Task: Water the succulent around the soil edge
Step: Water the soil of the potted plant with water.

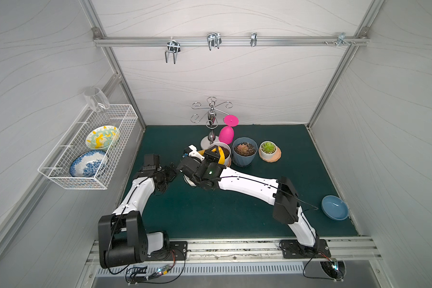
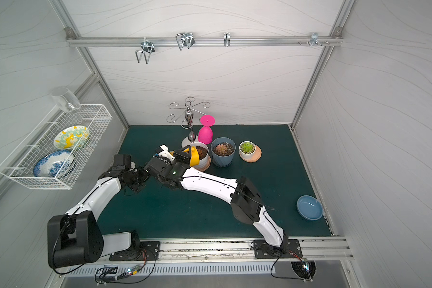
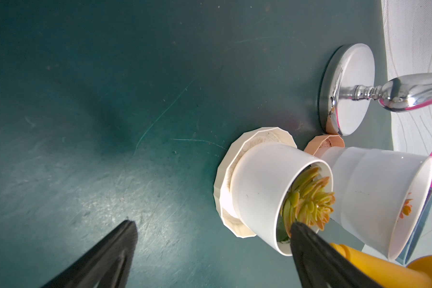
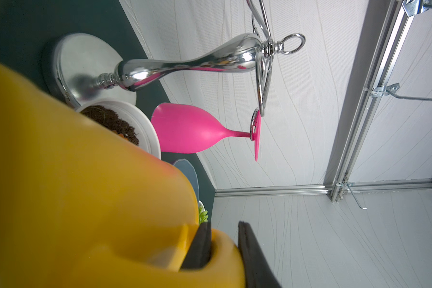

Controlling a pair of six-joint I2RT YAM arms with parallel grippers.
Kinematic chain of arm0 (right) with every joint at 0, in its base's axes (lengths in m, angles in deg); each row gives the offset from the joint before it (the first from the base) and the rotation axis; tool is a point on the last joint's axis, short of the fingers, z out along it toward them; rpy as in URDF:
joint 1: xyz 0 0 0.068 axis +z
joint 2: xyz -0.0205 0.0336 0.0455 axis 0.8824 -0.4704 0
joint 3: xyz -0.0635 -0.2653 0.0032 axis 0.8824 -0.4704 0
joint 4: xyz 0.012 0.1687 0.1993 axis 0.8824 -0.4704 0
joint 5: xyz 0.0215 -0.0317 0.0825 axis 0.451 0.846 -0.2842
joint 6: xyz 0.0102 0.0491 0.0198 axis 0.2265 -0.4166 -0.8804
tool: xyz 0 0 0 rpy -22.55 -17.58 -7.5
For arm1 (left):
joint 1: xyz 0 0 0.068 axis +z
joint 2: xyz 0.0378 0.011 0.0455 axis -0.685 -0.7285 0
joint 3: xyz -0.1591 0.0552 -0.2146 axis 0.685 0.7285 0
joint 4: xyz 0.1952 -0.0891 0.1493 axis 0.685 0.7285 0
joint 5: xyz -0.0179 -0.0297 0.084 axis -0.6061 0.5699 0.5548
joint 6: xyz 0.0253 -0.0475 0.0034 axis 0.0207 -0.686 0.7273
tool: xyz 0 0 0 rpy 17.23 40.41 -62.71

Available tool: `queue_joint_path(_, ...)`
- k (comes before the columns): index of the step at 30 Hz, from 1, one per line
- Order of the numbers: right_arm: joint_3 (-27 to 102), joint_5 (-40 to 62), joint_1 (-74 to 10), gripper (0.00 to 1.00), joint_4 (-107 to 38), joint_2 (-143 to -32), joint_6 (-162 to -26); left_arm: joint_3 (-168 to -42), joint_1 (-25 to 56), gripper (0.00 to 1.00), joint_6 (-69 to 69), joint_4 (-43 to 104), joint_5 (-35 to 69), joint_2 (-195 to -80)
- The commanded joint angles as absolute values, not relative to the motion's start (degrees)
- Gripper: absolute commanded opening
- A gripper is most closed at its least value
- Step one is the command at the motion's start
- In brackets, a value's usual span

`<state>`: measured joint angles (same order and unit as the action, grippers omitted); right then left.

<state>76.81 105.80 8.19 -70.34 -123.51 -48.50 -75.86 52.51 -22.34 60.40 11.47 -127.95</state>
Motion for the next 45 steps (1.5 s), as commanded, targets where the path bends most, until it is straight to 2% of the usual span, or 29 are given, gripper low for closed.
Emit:
queue_joint_path(1,77.60,107.45,7.31,0.00,-68.10,-121.53,-48.46,-77.81,52.78,1.00,-21.72,60.05,11.38,-127.66)
queue_joint_path(23,87.22,104.33,4.46,0.00,-57.97,-129.48,-36.72,-78.44,52.78,1.00,-21.56,59.81,11.19,-128.57)
queue_joint_path(45,94.11,102.78,6.81,0.00,-55.28,-134.24,-32.83,-78.09,52.81,1.00,-21.80,59.46,10.91,-128.67)
